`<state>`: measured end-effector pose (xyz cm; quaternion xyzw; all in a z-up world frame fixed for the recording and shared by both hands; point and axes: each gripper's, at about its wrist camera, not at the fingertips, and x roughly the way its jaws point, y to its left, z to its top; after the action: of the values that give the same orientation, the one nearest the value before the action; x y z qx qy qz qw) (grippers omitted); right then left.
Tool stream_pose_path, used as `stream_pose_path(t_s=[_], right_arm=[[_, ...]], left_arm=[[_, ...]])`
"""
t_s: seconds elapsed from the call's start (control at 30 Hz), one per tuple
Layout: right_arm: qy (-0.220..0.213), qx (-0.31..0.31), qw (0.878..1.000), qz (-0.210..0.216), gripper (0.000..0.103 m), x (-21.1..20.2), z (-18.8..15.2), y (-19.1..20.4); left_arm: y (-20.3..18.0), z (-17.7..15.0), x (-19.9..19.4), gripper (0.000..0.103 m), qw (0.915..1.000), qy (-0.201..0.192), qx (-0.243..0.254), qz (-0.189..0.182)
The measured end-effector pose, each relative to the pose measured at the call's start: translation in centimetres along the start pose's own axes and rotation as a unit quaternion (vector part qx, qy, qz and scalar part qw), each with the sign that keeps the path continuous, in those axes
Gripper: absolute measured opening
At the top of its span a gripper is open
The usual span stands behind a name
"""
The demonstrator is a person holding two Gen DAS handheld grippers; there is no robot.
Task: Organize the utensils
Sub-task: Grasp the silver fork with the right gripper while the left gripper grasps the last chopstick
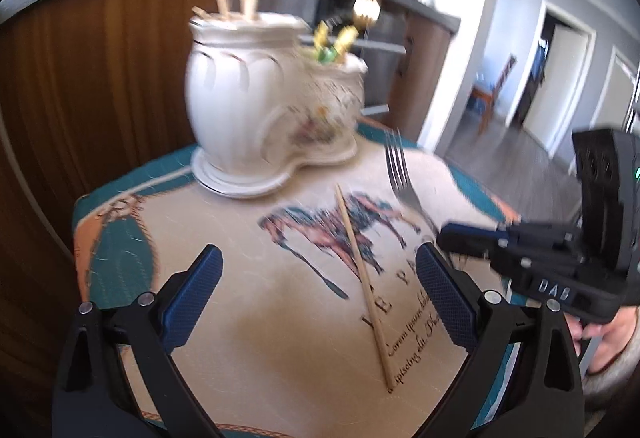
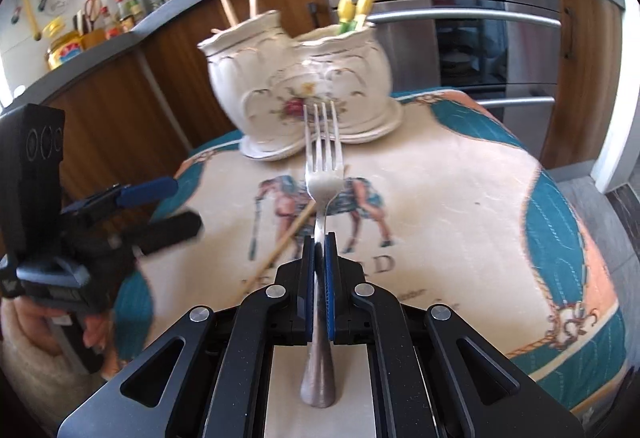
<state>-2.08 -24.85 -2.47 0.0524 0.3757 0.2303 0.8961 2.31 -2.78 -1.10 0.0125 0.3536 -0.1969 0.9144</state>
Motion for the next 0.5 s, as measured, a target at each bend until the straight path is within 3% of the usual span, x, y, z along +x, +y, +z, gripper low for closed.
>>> stream_pose_path(t_s=[0.07, 0.2, 0.23, 0.4, 0.5], right_arm=[[0.003, 0.001, 1.0, -0.007, 0.001, 0.3, -0.1, -0.7], [0.021, -0.007, 1.0, -0.014, 0.001, 0.8, -0.4, -1.0], [0.026, -0.009, 1.0, -0.014, 0.001, 1.0, -0.6, -1.1], [0.043, -0.001, 0.999, -0.002, 0.001, 1.6, -0.6, -1.5], [0.046, -0.007, 0.999, -0.01, 0.015, 1.8, -0.2, -1.4]], left_arm=[[-1.1, 0.1, 1.1, 0.085, 0.9995, 0.025, 0.019, 0.001], [-3.0, 0.3, 3.6, 0.057, 0.9939, 0.094, 0.057, -0.002], [-3.2, 0.2, 4.0, 0.044, 0.9928, 0.103, 0.062, -0.001], [-3.3, 0.0, 5.4, 0.02, 0.9888, 0.129, 0.074, 0.012], [-3.3, -0.4, 4.9, 0.005, 0.9879, 0.134, 0.075, 0.018]])
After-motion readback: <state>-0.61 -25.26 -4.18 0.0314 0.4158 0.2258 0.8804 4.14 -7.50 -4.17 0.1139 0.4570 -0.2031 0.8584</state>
